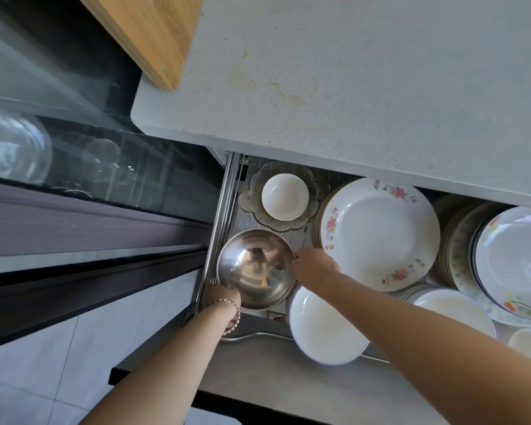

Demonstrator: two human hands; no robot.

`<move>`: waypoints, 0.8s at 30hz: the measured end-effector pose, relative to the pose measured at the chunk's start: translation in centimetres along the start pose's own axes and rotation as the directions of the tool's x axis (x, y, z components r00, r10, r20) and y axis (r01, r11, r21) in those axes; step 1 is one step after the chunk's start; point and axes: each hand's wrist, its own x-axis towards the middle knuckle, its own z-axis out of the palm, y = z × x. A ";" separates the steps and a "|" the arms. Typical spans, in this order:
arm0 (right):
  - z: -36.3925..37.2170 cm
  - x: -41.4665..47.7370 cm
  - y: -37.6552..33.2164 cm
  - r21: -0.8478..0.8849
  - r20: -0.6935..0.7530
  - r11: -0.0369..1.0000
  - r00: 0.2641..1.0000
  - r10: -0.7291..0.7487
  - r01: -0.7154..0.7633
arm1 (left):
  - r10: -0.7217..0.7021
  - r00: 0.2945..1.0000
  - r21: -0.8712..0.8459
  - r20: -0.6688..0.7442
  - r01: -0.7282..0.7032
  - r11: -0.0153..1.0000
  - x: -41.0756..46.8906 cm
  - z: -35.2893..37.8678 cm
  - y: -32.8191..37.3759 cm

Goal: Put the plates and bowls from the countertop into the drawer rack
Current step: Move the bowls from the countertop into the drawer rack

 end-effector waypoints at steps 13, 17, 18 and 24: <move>-15.0 -9.8 0.6 -0.022 -0.069 0.984 0.982 -0.176 0.175 | 0.769 0.639 0.240 0.010 -0.748 0.619 -15.4 -5.2 12.6; -23.3 -11.2 1.4 0.176 -0.147 0.970 0.979 -0.140 0.166 | 0.832 0.549 0.173 -0.084 -0.814 0.554 -19.4 -6.9 20.1; -25.4 -11.3 1.5 0.283 -0.178 0.945 0.977 -0.116 0.164 | 0.837 0.539 0.195 -0.090 -0.815 0.546 -20.0 -7.3 21.8; -36.1 -8.1 0.3 0.755 -0.367 0.608 0.927 0.081 0.246 | 0.840 0.523 0.236 -0.141 -0.807 0.542 -22.0 -9.8 30.0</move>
